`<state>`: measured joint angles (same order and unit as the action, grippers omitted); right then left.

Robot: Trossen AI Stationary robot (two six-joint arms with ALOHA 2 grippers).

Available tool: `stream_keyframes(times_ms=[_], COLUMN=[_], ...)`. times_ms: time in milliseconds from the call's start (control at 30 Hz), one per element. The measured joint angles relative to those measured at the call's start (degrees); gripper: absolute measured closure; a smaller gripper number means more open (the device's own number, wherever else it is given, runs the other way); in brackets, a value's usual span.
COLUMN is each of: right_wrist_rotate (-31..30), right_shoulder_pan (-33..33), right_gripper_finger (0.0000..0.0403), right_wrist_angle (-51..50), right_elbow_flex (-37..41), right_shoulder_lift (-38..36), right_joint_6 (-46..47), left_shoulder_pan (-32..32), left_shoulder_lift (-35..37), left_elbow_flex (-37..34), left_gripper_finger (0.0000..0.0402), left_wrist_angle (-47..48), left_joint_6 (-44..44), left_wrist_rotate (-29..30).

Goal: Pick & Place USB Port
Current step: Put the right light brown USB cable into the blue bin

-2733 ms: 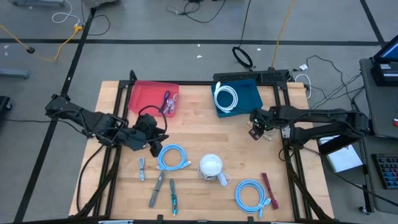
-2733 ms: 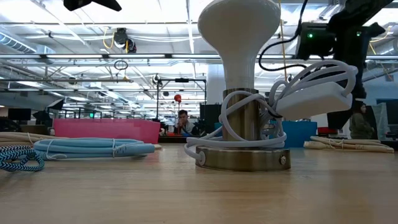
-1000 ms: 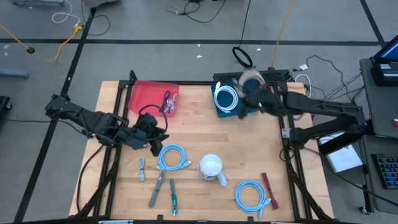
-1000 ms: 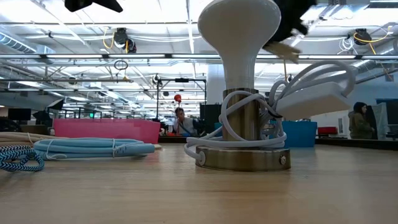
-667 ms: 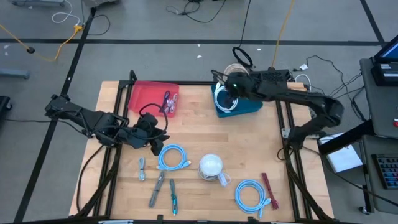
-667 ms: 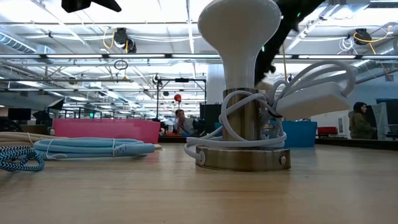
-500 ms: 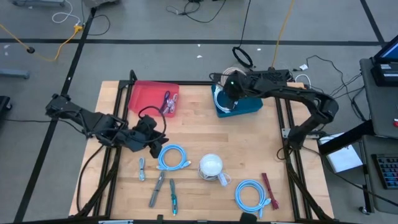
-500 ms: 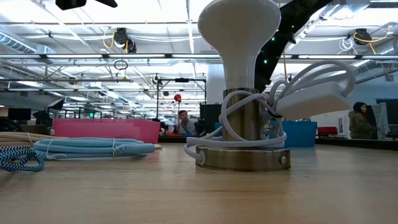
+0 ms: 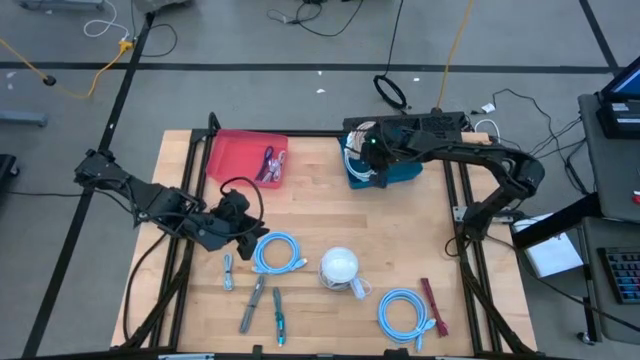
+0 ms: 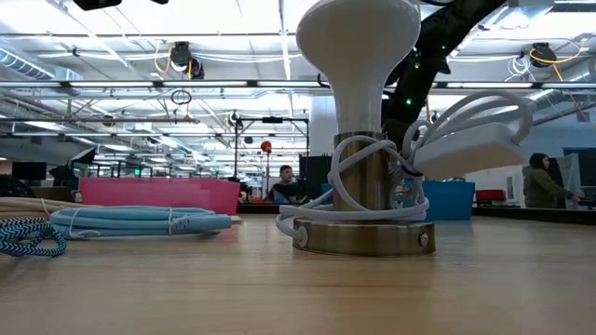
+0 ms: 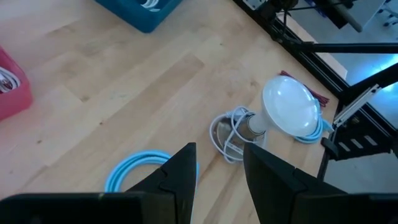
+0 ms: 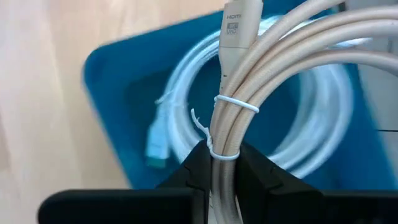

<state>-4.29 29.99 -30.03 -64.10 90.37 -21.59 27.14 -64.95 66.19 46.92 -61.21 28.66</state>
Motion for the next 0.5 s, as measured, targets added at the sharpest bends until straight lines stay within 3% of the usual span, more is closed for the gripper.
stream_keyframes(times_ms=[500], right_wrist_rotate=[-0.3], right_shoulder_pan=[-5.7], right_gripper_finger=[0.0359], right_wrist_angle=[5.3], right_elbow_flex=[9.5], right_shoulder_lift=[0.1], right_joint_6=[4.5], left_shoulder_pan=[-0.1], left_shoulder_lift=[0.0], left_elbow_flex=[0.0], left_gripper_finger=[0.0266], left_wrist_angle=[0.0], left_joint_6=[0.2], left_wrist_rotate=[0.4])
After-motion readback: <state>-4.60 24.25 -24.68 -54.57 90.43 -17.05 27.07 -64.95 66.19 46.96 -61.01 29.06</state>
